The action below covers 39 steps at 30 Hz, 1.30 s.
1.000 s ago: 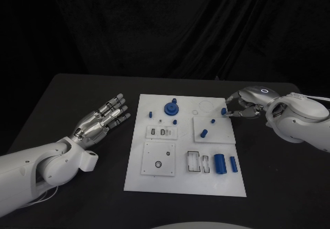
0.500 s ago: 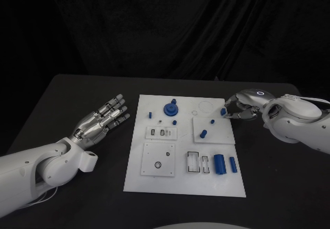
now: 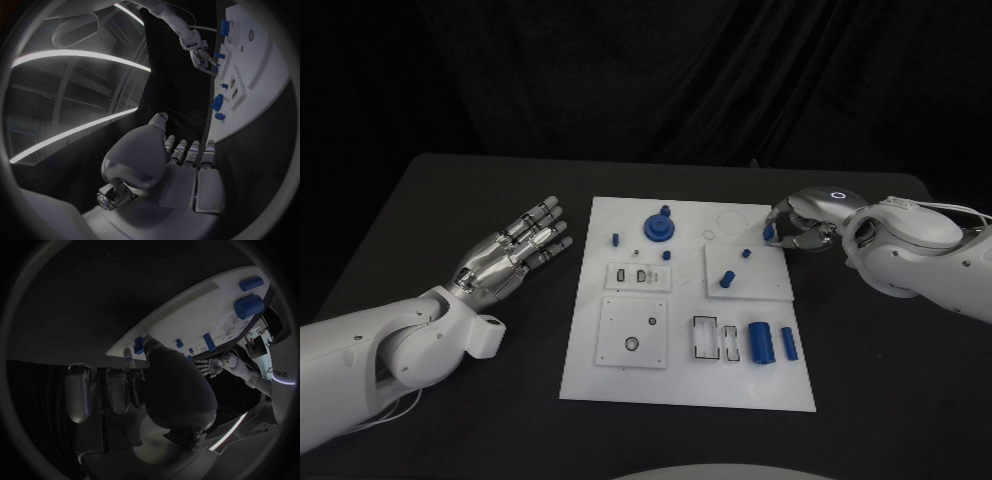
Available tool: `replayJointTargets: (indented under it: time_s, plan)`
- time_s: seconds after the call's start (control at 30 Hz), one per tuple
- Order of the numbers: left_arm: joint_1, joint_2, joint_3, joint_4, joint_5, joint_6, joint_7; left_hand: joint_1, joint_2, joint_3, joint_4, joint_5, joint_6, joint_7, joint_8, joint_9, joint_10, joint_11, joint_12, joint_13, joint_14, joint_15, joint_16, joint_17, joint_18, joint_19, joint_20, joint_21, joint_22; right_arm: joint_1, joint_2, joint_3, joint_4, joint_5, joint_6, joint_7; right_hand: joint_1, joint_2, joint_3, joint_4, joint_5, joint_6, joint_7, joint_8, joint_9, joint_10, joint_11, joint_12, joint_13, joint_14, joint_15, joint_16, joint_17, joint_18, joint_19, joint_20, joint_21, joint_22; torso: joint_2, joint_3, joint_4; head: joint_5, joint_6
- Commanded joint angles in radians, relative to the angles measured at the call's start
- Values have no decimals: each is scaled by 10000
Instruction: Assemble the parts on the task board
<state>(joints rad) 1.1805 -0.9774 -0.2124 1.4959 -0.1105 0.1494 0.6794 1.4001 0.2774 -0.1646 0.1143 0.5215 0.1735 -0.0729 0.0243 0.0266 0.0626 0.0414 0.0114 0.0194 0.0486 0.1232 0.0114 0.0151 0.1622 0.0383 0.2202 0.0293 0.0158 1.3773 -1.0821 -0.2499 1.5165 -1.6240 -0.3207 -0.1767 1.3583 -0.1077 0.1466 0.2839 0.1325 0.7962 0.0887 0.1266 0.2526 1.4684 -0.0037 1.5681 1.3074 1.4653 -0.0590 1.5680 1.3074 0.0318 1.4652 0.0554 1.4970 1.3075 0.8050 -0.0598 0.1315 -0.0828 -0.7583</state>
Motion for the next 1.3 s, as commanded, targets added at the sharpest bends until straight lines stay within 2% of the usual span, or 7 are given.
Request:
replayJointTargets:
  time_s: [0.03,0.37,0.6,0.73,0.77,1.03,1.3]
  plan:
    - [-23,21,7,24,3,165,1141,-25,44,80,-28,33,-27,47,18,-7,5,72,46,8,-12,81,50,8,101,12,90,53,10,-39,28,1,-30,-34,127,-55,144,17,69,-14,251,94,11,36,-1,1024,39,27,2634,1055,-9,28,2634,-73,523,-31,-84,2208,6,6,10,-16,-2]
    - [-36,22,8,37,3,192,1093,-25,44,80,-28,33,-27,47,18,-7,5,72,46,8,-12,81,50,8,101,12,90,53,10,-54,130,1,-111,-34,133,-4,358,67,98,-48,1028,205,23,35,-3,1024,47,27,2634,1055,-5,28,2634,-64,509,-27,-134,2199,5,5,-7,11,-22]
    - [-41,32,8,15,3,208,1064,-25,44,80,-28,33,-27,47,18,-7,5,72,46,8,-12,81,50,8,101,12,90,53,10,-57,182,1,-135,-34,83,33,560,124,174,-122,1740,964,-9,428,283,1024,12,27,2634,1055,-24,28,2634,-62,514,-49,-151,2207,4,6,-11,24,-41]
    - [-45,42,8,-1,3,219,1051,-25,44,80,-28,33,-27,47,18,-7,5,72,46,8,-12,81,50,8,101,12,90,53,10,-58,208,1,-144,-34,-7,66,617,160,194,-161,1821,1176,-51,565,427,1024,-16,27,2634,1055,-48,28,2634,-62,517,-64,-153,2211,5,13,-4,23,-50]
    - [-46,43,8,-5,3,221,1048,-25,44,80,-28,33,-27,47,18,-7,5,72,46,8,-12,81,50,8,101,12,90,53,10,-58,215,1,-146,-34,-34,75,666,194,207,-203,1863,1372,-86,698,553,1024,-45,27,2634,1055,-69,28,2634,-62,518,-81,-155,2213,5,13,-4,21,-49]
    - [-58,49,8,-30,3,231,1027,-39,48,115,-46,30,-43,54,16,-8,-2,86,44,6,-18,94,48,6,99,10,102,52,9,-58,271,2,-170,-34,-308,48,701,294,224,-244,1984,1549,-143,875,814,1024,-89,27,2634,1055,-114,28,2634,-60,517,-120,-168,2215,6,7,-1,34,-50]
    - [-66,10,8,-19,3,230,1001,-39,48,115,-46,30,-43,54,16,-8,-2,86,44,6,-18,94,48,6,99,10,102,52,9,-55,273,7,-86,-34,-1144,58,851,621,354,-369,2013,1712,-209,1111,1236,1024,-151,27,2634,1055,-167,28,2634,-61,525,-176,-173,2225,3,7,-1,56,-63]
